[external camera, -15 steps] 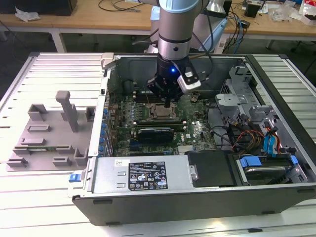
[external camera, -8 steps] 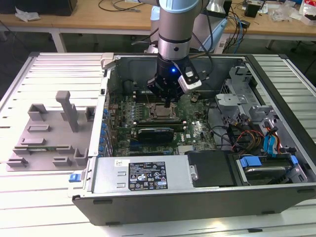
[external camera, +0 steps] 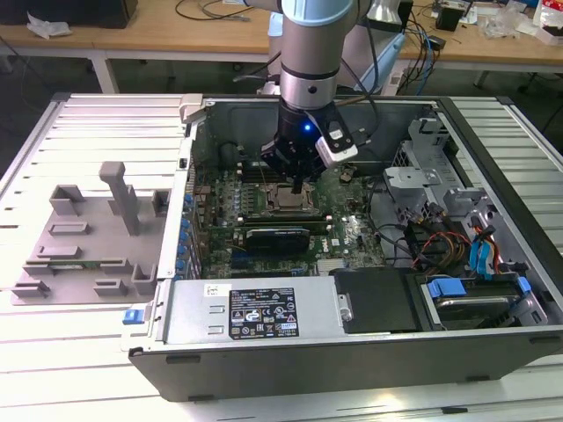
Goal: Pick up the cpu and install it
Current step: 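Close the cpu cover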
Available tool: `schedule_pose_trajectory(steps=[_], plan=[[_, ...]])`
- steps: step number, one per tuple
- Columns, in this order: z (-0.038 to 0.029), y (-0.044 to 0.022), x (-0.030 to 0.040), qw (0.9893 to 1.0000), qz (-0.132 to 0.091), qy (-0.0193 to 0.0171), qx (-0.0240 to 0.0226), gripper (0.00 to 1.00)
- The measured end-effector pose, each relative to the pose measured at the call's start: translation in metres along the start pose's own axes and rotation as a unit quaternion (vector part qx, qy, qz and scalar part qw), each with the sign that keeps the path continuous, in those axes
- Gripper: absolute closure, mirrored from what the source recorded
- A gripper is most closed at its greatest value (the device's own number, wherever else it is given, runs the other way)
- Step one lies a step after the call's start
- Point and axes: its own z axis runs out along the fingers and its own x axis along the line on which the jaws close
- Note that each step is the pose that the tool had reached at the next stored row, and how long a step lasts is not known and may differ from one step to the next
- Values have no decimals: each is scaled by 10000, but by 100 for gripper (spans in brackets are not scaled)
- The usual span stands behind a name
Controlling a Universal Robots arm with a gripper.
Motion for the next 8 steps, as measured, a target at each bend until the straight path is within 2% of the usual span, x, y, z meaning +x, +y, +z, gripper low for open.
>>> schedule_pose_trajectory(steps=[2, 3, 5, 8], plan=[[-1, 0, 1, 10000, -1, 1, 1, 89], [-1, -2, 29, 10000, -20, 0, 1, 89], [-2, -4, 130, 10000, -33, -6, 0, 89], [-3, -6, 221, 10000, -38, -11, 0, 89]])
